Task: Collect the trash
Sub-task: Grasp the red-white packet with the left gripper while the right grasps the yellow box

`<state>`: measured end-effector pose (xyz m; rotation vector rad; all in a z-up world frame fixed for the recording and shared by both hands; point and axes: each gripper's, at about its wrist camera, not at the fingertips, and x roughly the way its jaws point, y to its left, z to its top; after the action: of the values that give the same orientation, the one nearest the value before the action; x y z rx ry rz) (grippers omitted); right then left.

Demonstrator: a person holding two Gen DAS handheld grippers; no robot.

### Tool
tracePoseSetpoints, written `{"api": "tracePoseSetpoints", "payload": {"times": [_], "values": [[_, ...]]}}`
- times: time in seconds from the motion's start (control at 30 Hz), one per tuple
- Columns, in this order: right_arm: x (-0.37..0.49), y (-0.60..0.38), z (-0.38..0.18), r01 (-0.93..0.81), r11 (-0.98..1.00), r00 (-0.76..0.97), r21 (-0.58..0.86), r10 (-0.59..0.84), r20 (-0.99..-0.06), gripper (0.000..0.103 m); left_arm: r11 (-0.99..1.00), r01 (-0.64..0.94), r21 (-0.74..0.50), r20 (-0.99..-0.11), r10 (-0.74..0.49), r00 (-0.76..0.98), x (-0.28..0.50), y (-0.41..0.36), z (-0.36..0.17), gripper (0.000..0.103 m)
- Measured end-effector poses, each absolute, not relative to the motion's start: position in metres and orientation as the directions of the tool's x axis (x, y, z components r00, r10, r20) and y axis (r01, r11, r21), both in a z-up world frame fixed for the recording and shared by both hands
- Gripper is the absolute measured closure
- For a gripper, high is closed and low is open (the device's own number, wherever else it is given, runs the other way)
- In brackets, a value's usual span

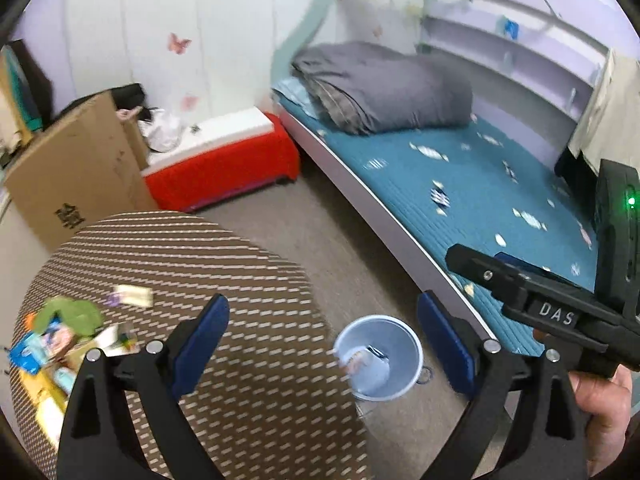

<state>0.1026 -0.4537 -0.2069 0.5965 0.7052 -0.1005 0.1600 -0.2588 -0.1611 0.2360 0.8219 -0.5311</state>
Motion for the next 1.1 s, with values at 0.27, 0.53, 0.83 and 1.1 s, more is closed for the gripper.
{"api": "tracePoseSetpoints", "payload": {"times": [0.27, 0.53, 0.83, 1.1], "values": [[0.131, -0.343, -0.174, 0.033, 0.914, 0.731, 0.405, 0.255, -0.634, 0.006, 0.926, 0.377, 0.008, -0.688, -0.269, 0.674, 0.137, -0.154, -0.139, 0.01], [0.158, -0.224, -0.173, -0.241, 0.902, 0.624, 0.357, 0.426, -0.655, 0.006, 0.99, 0.139, 0.001, -0.674, -0.102, 0.731, 0.116, -0.038, -0.14, 0.01], [0.174, -0.121, -0.196, -0.456, 0.805, 0.428, 0.379, 0.572, -0.7, 0.006, 0.995, -0.096, -0.019, -0.741, 0.051, 0.669, 0.087, 0.074, -0.177, 0.01], [0.192, -0.085, -0.229, -0.488, 0.758, 0.289, 0.434, 0.609, -0.738, 0.042, 0.992, -0.108, -0.068, -0.786, 0.013, 0.618, 0.083, 0.085, -0.203, 0.01]]}}
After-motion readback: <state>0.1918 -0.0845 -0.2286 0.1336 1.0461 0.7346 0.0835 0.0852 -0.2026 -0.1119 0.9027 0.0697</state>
